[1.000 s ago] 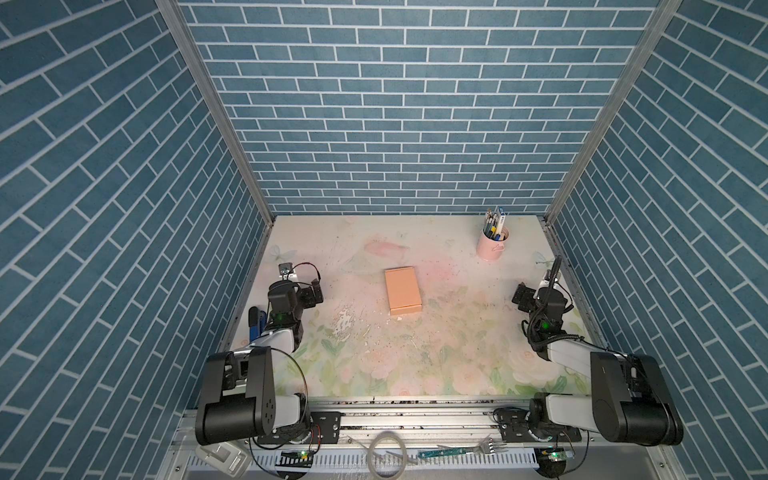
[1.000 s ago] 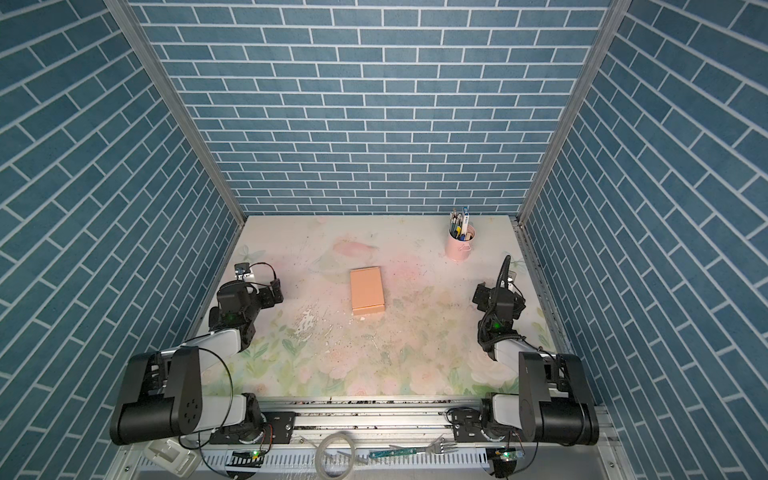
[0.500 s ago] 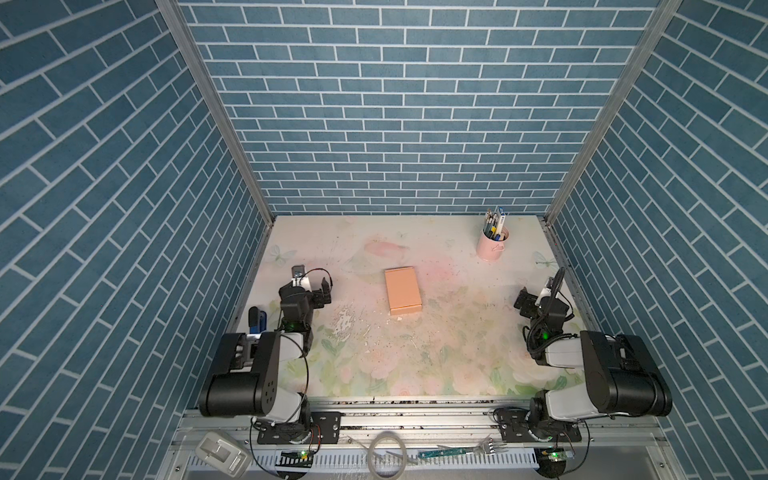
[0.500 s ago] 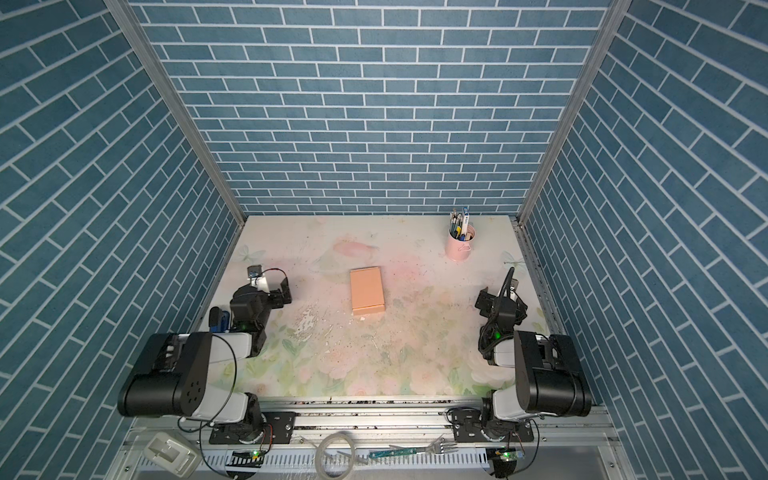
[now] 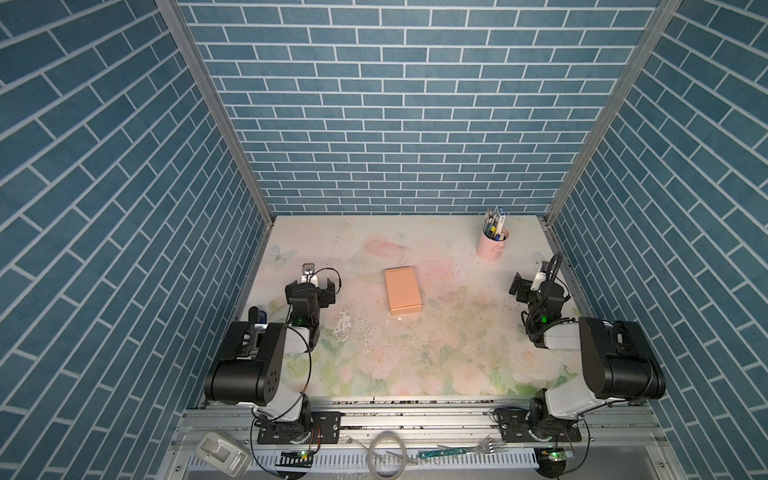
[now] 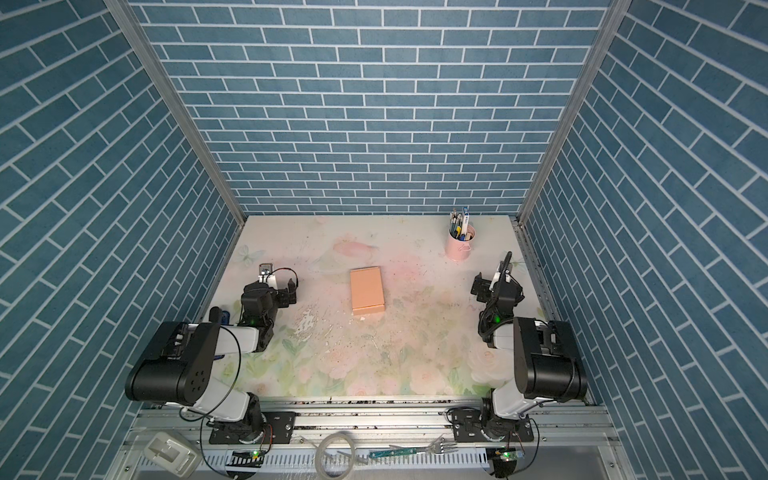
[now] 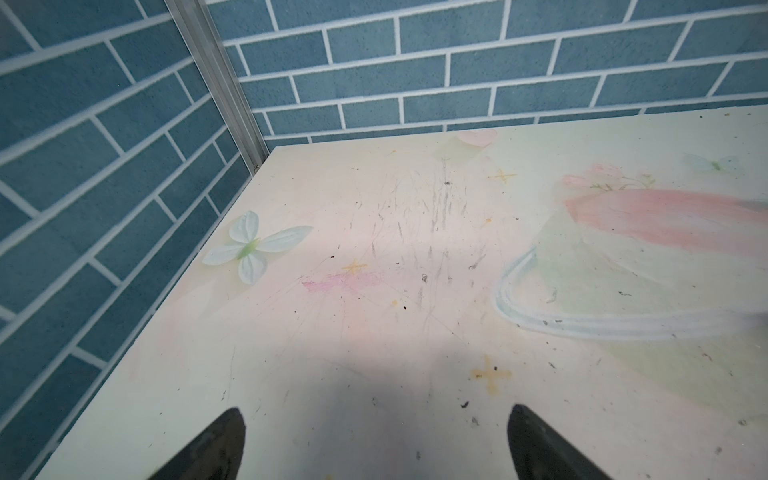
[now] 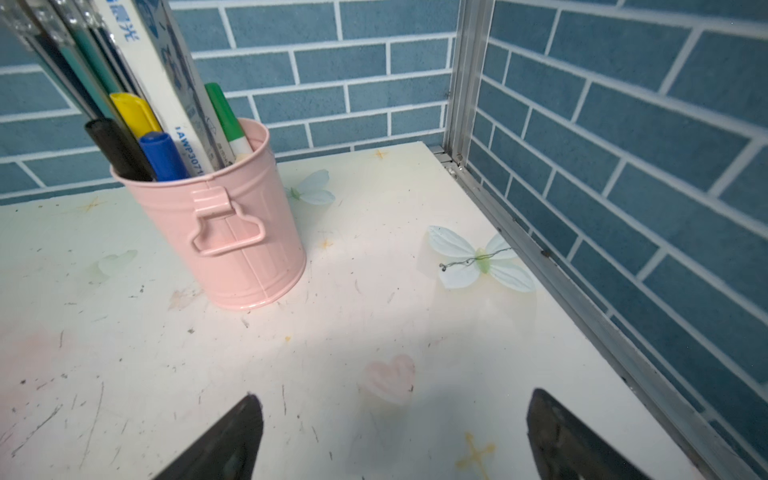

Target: Fold the paper box

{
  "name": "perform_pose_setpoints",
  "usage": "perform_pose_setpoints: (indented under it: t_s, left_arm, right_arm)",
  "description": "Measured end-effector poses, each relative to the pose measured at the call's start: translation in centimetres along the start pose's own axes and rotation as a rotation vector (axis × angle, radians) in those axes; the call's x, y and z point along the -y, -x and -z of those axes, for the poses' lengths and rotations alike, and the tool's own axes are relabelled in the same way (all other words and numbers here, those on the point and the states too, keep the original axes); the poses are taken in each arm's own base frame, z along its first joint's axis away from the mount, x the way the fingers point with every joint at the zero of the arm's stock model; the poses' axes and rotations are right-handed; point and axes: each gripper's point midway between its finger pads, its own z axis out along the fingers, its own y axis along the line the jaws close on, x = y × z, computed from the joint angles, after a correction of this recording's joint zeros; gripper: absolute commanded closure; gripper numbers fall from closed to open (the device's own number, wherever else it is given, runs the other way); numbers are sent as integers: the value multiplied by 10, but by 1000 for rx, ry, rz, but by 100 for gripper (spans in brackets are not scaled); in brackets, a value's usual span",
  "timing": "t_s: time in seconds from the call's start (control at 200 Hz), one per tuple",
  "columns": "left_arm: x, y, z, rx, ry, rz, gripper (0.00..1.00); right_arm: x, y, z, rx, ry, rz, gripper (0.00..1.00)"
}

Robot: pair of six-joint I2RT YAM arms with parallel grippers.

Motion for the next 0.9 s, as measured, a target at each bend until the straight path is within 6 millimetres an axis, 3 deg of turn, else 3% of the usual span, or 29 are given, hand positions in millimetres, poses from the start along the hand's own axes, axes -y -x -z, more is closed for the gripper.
perform_pose_setpoints:
  t_s: [0.215, 0.895]
  left_arm:
    - [0, 0, 0, 0, 0, 0, 1]
    - [0, 0, 0, 0, 0, 0, 0]
  right_arm:
    - [-1, -9, 0, -36, 6, 11, 1]
    - [-1, -9, 0, -36, 7, 12, 1]
